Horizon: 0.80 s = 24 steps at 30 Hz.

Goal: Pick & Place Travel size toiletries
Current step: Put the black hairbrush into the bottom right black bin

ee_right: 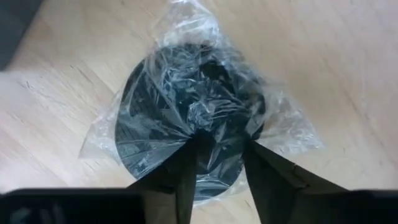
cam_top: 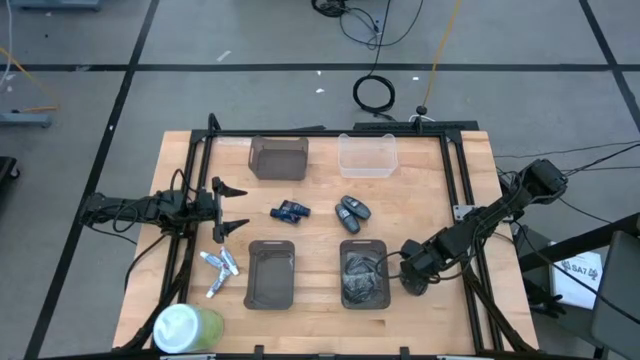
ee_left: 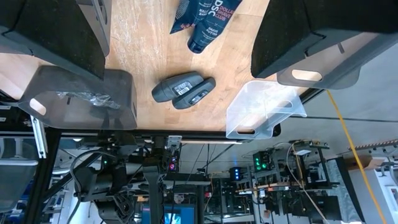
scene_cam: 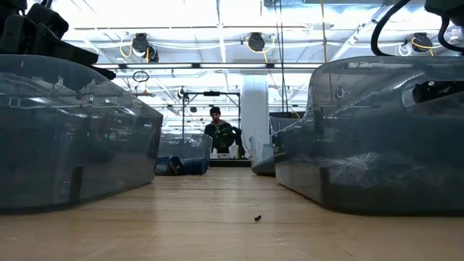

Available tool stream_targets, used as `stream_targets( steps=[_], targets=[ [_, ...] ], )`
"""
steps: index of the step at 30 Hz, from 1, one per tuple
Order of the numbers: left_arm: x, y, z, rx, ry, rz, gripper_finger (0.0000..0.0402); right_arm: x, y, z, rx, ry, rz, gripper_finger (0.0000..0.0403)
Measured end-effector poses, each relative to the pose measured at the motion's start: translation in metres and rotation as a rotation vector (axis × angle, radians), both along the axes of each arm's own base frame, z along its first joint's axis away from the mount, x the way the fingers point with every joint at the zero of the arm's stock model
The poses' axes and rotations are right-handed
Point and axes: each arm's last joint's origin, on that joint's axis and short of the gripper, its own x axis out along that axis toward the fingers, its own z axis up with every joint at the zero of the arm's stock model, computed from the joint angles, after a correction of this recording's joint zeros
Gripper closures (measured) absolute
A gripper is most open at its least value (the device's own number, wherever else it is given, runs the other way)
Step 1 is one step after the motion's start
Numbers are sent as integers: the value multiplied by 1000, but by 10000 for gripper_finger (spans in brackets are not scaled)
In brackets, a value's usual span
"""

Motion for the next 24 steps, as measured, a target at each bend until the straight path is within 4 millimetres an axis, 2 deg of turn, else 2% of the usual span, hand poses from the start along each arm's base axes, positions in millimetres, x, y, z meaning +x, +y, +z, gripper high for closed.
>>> stream_targets(
  steps=[20,24],
  targets=[
    [0,0,0,0,0,0,7,0,0,0,-1,-15,71,395],
    [0,0,0,0,0,0,7,0,0,0,-4,-19,82,400]
  ],
)
